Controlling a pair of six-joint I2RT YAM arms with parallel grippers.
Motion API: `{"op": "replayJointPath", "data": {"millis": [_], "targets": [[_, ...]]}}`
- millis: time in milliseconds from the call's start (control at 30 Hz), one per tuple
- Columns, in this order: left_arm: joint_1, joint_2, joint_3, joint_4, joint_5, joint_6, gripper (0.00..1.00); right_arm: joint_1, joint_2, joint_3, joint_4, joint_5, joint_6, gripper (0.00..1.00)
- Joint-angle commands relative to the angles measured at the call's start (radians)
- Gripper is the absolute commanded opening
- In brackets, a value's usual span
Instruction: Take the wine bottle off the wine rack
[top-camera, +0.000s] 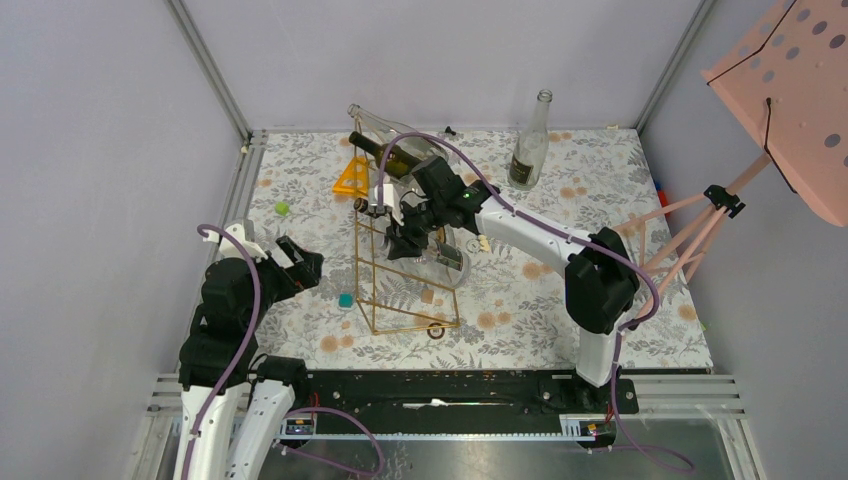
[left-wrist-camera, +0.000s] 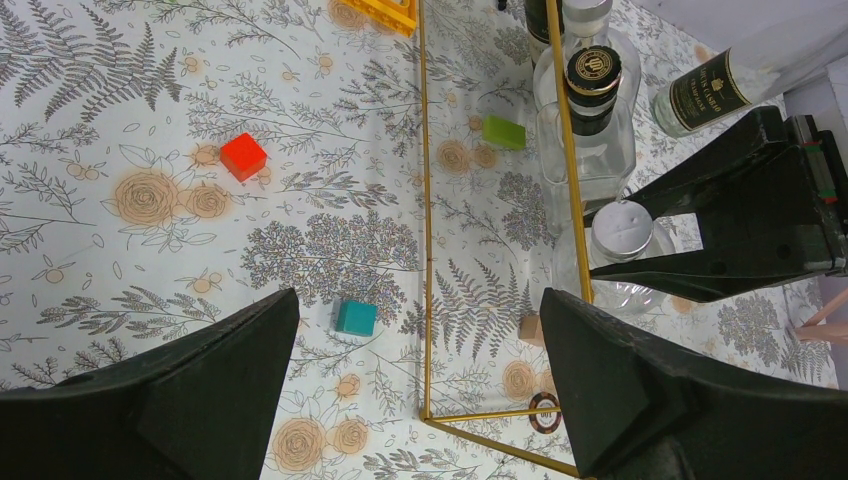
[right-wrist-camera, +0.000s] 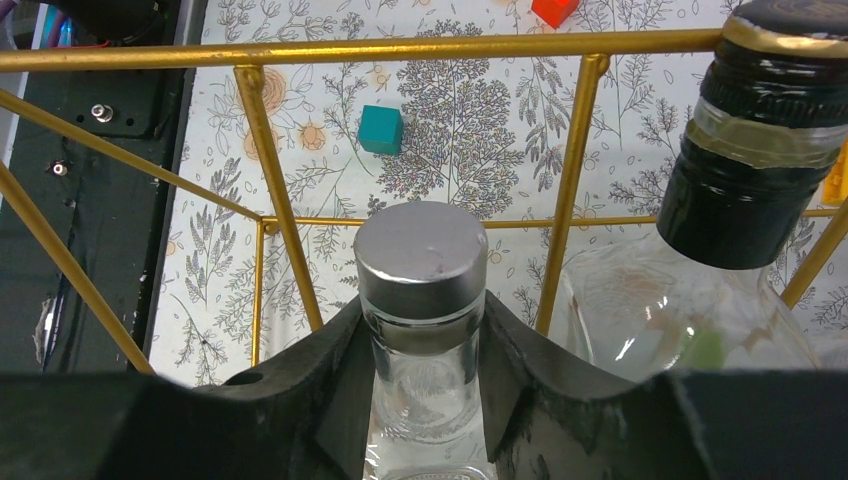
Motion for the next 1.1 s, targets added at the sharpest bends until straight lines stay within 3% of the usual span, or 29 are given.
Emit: {"op": "replayJointPath", "data": {"millis": [0, 133, 400, 633, 867, 1067], "targets": [[0.007, -0.008, 0.004, 0.058, 0.006, 0.014, 0.99, 0.007, -0.047, -0.005, 0.01, -0.007, -0.012, 0.14], [0.008, -0.007, 0.005, 0.057, 0.006, 0.014, 0.99, 0.007, -0.104, -0.029, 0.026, -0.009, 0.005, 0.0], [0.008, -0.017, 0.009, 0.058, 0.012, 0.02, 0.99, 0.007, -0.321, -0.221, 0.258, 0.06, 0.161, 0.0], [0.008, 0.031, 0.079, 0.064, 0.088, 0.061, 0.99, 0.006, -0.494, -0.398, 0.45, 0.212, 0.338, 0.0], [0.006, 0.162, 0.233, 0.095, 0.125, 0.127, 0.99, 0.002, -0.624, -0.458, 0.443, 0.458, 0.528, 0.0], [-0.038, 0.266, 0.319, 0.141, 0.137, 0.15, 0.99, -0.023, -0.718, -0.457, 0.294, 0.675, 0.593, 0.0]]}}
